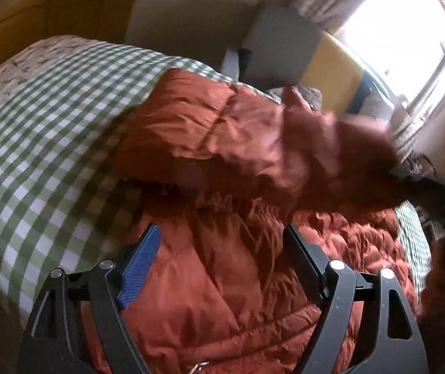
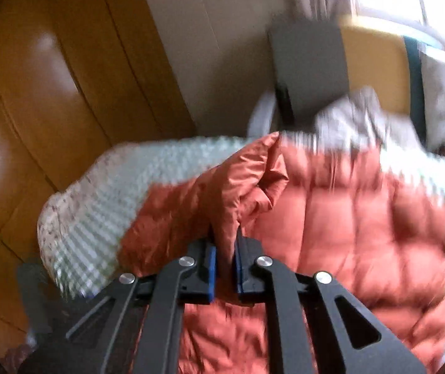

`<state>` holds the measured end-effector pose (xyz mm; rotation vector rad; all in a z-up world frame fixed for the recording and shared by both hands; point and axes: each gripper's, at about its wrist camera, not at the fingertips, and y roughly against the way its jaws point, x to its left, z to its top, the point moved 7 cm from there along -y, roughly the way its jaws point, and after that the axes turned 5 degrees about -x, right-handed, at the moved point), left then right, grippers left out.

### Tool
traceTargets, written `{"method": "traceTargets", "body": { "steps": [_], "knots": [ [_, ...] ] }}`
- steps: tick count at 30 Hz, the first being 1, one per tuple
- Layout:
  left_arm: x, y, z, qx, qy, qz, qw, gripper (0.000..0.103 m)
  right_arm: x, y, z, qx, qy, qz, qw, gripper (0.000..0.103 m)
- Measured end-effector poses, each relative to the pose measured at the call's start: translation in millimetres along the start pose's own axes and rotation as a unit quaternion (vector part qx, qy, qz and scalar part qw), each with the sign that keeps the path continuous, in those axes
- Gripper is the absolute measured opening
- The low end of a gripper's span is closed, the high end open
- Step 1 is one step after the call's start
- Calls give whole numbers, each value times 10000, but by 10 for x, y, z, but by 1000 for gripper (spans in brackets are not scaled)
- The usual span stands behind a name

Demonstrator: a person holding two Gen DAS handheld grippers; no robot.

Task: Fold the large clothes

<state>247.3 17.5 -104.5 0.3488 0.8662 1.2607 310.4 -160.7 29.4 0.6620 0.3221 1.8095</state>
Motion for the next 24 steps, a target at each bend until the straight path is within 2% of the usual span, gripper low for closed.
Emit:
{"method": "traceTargets", "body": {
  "steps": [4,8,12,16,18,19,24],
  "knots": [
    [1,-79,67,-12,-61,352,9994,79,-108,263,496,-620,19,-219,9978,7],
    [-13,-197,225,-46,-89,728,9973,79,-503,446,651,-891,-336,-421,9946,7],
    [-75,-368,362,7,-167,893,9959,79,-986,586,647,-1004,-719,-703,9898,7],
    [-197,-589,409,115,-378,1085,9933,79,-1575,705,447,-961,-1124,-1124,9826,7],
    [-246,-696,402,160,-465,1159,9920,79,-1983,602,127,-615,-1444,-1492,9763,7],
    [-259,-747,380,203,-519,1200,9912,79,-1983,602,127,-615,-1444,-1492,9763,7],
    [-220,-883,207,406,-635,1303,9886,79,-2495,274,-569,95,-2062,-1843,9609,7]
  ]
}}
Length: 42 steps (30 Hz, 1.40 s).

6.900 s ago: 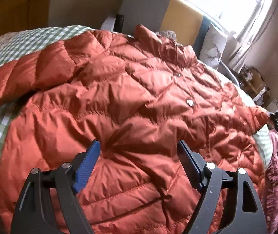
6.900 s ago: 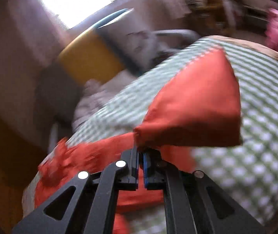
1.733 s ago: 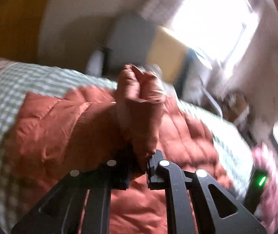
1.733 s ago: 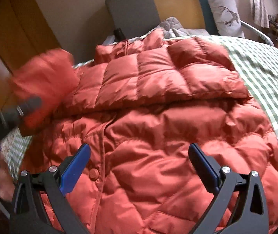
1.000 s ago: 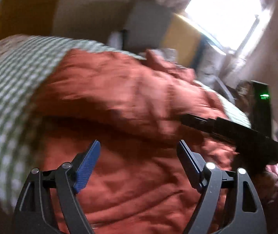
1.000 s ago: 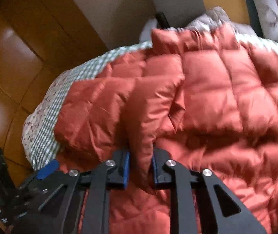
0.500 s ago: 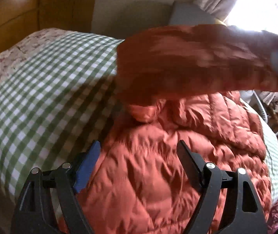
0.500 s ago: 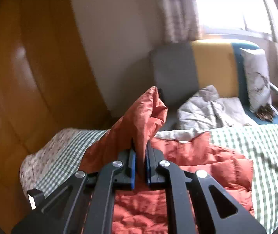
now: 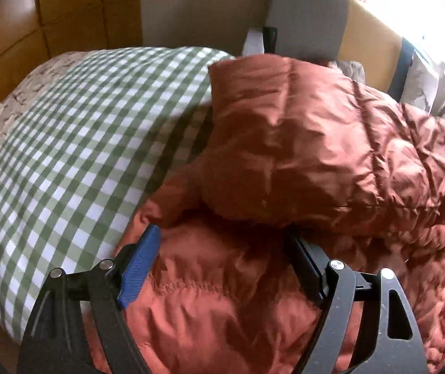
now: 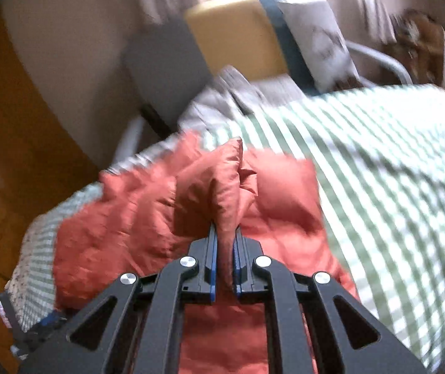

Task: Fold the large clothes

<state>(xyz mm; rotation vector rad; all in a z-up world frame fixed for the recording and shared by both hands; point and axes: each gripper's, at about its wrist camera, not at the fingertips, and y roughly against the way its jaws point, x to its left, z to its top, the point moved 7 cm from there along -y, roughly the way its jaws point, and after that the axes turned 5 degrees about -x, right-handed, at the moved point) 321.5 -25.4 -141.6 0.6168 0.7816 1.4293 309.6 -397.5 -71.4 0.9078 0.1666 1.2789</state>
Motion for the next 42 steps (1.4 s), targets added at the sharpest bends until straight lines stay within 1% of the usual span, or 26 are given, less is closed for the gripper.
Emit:
{"method": "traceTargets", "body": {
  "steps": [2,6,9,11,12,13,14,15,16,17,18,20,22,23,26,28,30,31,33,36,39,42],
  "knots": [
    [13,6,-29,-17,-51,10,10000,79,-157,-140,-128,163,-148,-118,9997,7],
    [51,89,-74,-52,-134,-11,9999,79,-289,-141,-177,112,-108,-318,9994,7],
    [114,219,-55,-168,-52,-176,9997,79,-306,-127,-208,107,6,-441,9990,7],
    [174,323,7,-328,19,-267,9991,79,-280,-109,-239,125,96,-586,9982,11],
    [186,375,43,-399,56,-345,9986,79,-269,-119,-241,131,136,-625,9979,15],
    [180,425,78,-467,93,-456,9978,79,-259,-119,-240,100,162,-673,9976,27],
    [169,483,135,-564,118,-591,9966,79,-246,-51,-219,1,195,-763,9969,31],
    [150,519,177,-626,105,-654,9958,79,-219,-12,-200,-102,234,-780,9966,40],
    [115,564,238,-714,57,-759,9945,79,-76,175,-127,-478,437,-715,9953,51],
    [85,585,289,-781,17,-847,9933,79,-76,175,-127,-478,437,-715,9953,56],
    [55,611,336,-858,-30,-931,9919,79,13,261,-99,-626,568,-677,9941,62],
    [-41,639,430,-980,-172,-1051,9895,79,185,352,-66,-794,755,-562,9924,67],
    [-130,606,538,-1041,-247,-1160,9875,79,401,351,-60,-775,925,-337,9921,72],
    [-154,600,570,-1073,-253,-1198,9867,79,493,297,-77,-707,1017,-285,9919,72],
    [-323,550,722,-1137,-344,-1351,9837,79,600,68,-109,-476,1182,-392,9911,73],
    [-411,494,806,-1159,-397,-1428,9821,79,583,-83,-119,-322,1193,-515,9910,74],
    [-568,416,877,-1133,-559,-1548,9798,79,498,-244,-116,-178,1213,-750,9896,74],
    [-629,368,899,-1117,-626,-1549,9796,79,457,-303,-120,-120,1207,-820,9892,74],
    [-774,243,928,-1024,-780,-1600,9787,79,390,-432,-150,16,1255,-905,9879,74],
    [-897,23,904,-881,-980,-1541,9792,77,335,-549,-208,94,1453,-1043,9838,75],
    [-933,-235,805,-614,-1116,-1442,9813,75,268,-725,-247,192,1525,-1104,9819,76],
    [-935,-375,713,-561,-1209,-1388,9813,75,219,-915,-275,224,1570,-1131,9808,77]
  ]
}}
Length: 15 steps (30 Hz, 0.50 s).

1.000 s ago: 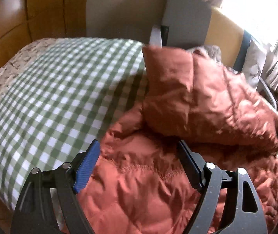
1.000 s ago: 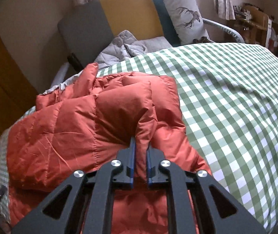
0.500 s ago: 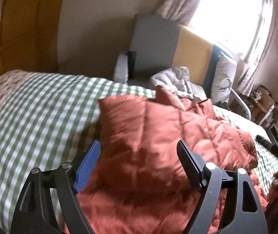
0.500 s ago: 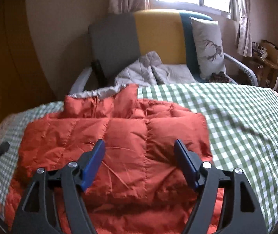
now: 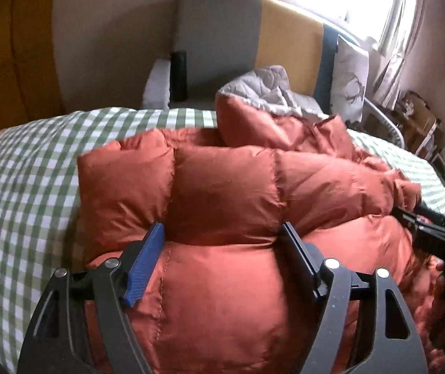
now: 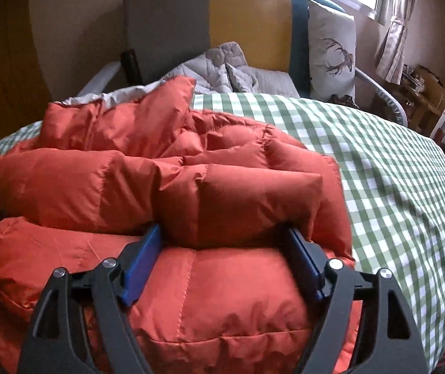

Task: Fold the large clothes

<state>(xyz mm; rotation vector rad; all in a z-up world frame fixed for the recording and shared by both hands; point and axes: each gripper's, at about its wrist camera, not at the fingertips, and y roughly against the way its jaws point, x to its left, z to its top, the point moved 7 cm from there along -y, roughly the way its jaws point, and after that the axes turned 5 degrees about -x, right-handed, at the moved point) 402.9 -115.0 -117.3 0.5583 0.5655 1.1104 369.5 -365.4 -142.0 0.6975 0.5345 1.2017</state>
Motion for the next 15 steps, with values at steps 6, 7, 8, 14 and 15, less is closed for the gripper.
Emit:
{"method": "traceTargets", "body": {
  "steps": [6,7,8,14,15],
  "knots": [
    [78,-224,-67,128,142,99,9998,75,48,-307,23,-70,130,-101,9998,78],
    [82,-264,-68,129,154,139,9997,75,58,-337,22,-83,144,-114,9998,78],
    [74,-286,-70,113,141,191,9997,75,61,-359,16,-93,161,-123,9998,78],
    [42,-278,-130,70,100,417,9991,75,75,-363,-6,-104,241,-141,9996,80],
    [47,-243,-133,66,103,471,9988,75,76,-344,-4,-86,258,-156,9995,82]
  ]
}}
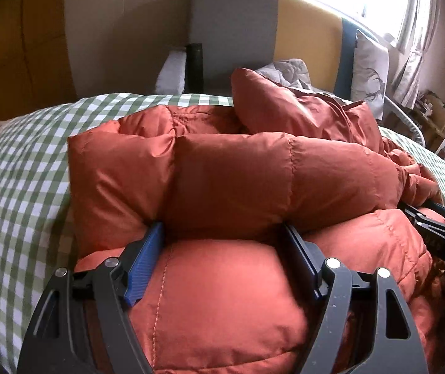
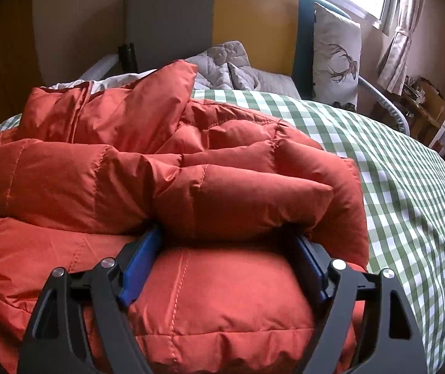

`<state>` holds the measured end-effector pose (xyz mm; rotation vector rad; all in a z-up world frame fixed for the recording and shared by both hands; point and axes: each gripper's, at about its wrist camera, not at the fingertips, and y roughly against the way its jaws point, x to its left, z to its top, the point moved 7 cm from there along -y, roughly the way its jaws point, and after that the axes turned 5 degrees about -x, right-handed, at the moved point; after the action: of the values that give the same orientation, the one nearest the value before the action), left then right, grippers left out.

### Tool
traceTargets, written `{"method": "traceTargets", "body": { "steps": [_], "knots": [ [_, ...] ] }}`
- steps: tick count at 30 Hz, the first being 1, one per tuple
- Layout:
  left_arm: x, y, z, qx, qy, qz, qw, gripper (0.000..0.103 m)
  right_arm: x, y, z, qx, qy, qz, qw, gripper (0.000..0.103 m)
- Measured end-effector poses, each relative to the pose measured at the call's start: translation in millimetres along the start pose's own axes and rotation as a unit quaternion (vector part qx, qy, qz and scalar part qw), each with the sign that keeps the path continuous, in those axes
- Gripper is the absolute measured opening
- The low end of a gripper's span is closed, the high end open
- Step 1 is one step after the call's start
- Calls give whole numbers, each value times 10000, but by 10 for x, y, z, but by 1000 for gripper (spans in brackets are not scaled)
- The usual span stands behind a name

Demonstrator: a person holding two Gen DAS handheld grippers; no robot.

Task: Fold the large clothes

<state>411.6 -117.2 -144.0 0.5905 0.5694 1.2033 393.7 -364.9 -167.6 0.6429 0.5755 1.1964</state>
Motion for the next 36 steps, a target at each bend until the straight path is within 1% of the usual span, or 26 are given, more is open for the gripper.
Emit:
{"method": "traceTargets", "body": {
  "steps": [2,3,4,5,9,14,18,21,24,27,31,32,33,36],
  "knots": [
    [29,118,-26,-42,31,156,9999,77,-22,75,7,54,17,-72,10000,89],
    [46,189,-43,-56,65,214,9997,81,-35,128,5,77,-19,-74,9999,94],
    [70,272,-58,-87,99,279,9995,83,-51,174,3,91,-67,-55,9999,96],
    [99,372,-75,-129,128,353,9992,84,-76,250,-8,107,-162,-13,9998,96],
    [185,686,-183,-214,191,434,9986,84,-109,549,-58,40,-322,178,9993,99],
    [268,1051,-374,-276,239,472,9982,84,-169,898,-260,154,-457,399,9980,100],
    [306,1291,-526,-307,278,403,9983,84,-271,1137,-504,356,-513,498,9968,100],
    [348,1452,-672,-291,255,374,9986,84,-393,1338,-690,384,-477,464,9970,100],
    [475,1599,-850,-226,328,364,9985,84,-581,1512,-876,392,-514,401,9971,100],
    [703,1746,-1026,-162,536,396,9976,84,-810,1654,-1068,425,-524,245,9974,101],
    [1044,1988,-1270,-65,948,362,9948,84,-1064,1709,-1431,727,-741,302,9941,101],
    [1095,2031,-1327,-35,1035,340,9940,84,-1116,1723,-1530,805,-810,353,9928,101],
    [1144,2079,-1397,-4,1136,299,9931,84,-1163,1755,-1669,908,-949,526,9899,101],
    [1222,2185,-1609,161,1321,114,9910,82,-1223,1881,-1910,1039,-1372,950,9805,101]
  ]
}}
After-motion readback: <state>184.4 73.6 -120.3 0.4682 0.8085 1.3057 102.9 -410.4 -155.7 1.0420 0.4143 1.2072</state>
